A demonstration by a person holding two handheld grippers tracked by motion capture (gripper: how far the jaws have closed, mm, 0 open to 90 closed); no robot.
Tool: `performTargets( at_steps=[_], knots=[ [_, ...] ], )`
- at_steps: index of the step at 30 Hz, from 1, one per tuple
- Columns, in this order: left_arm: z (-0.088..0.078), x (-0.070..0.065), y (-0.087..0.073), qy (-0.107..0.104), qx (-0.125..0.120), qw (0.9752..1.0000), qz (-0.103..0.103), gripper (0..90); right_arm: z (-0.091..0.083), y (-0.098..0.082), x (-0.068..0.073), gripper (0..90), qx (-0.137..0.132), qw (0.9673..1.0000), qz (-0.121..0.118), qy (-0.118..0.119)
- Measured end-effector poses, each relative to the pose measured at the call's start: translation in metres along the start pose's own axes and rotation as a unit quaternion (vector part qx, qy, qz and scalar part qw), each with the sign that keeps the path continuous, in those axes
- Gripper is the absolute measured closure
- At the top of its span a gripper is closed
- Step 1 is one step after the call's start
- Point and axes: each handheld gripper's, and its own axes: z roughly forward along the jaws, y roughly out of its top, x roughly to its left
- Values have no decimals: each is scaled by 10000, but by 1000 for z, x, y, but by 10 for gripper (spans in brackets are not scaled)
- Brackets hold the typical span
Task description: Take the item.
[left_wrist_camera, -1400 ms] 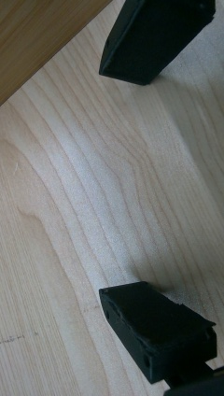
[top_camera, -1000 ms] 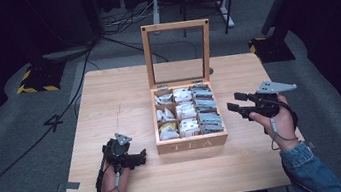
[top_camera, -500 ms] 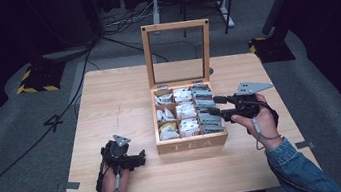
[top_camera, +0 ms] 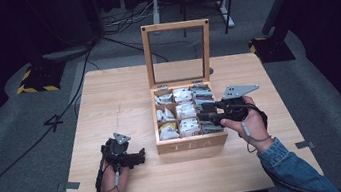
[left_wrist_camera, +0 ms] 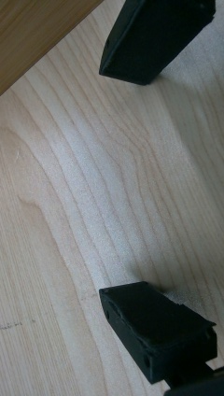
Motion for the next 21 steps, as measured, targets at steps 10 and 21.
performTargets(
  at_steps=[10, 21],
  knots=[
    [0, 0, 0, 0, 7, 10000, 5, 0, 20, 0, 5, 630, 854, 9954, -51, 437],
    [0, 0, 0, 4, 7, 10000, -4, 0, 50, -2, 10, 700, 1598, 9849, -457, 480]
  ],
)
